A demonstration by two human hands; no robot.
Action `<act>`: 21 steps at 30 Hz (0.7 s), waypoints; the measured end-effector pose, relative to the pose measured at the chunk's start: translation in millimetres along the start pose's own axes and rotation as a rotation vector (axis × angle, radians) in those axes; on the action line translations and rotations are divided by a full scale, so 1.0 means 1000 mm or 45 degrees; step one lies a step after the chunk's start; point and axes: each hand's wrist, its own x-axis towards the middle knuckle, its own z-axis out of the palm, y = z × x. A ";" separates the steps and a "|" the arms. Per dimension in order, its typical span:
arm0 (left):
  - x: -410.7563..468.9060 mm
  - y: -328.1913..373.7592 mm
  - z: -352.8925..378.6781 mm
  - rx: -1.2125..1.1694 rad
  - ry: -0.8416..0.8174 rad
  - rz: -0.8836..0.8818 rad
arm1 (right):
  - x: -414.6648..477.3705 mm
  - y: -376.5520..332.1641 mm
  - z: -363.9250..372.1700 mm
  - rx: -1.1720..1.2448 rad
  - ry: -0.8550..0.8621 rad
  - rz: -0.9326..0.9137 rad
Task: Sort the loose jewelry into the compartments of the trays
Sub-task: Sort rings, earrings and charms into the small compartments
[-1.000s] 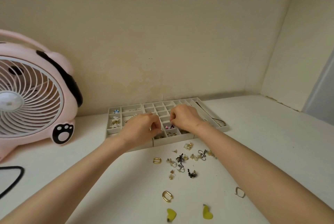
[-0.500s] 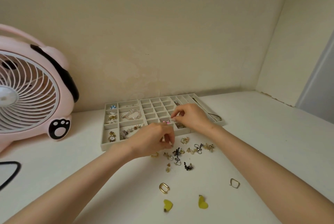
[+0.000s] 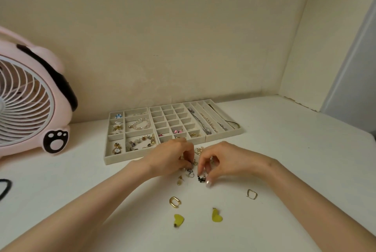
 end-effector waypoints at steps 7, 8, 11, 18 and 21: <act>0.001 -0.006 -0.002 -0.006 0.025 -0.044 | -0.003 0.000 0.005 0.076 0.085 0.002; 0.001 -0.008 -0.002 -0.014 0.030 -0.053 | -0.004 0.001 0.004 0.143 0.112 0.016; -0.001 -0.013 -0.006 -0.089 0.043 -0.080 | -0.005 0.005 0.001 0.362 0.195 0.048; -0.004 -0.013 -0.013 -0.139 -0.123 -0.136 | -0.006 0.010 -0.002 0.541 0.301 0.042; -0.004 -0.011 -0.012 -0.079 -0.124 -0.140 | -0.004 0.012 -0.001 0.566 0.313 0.020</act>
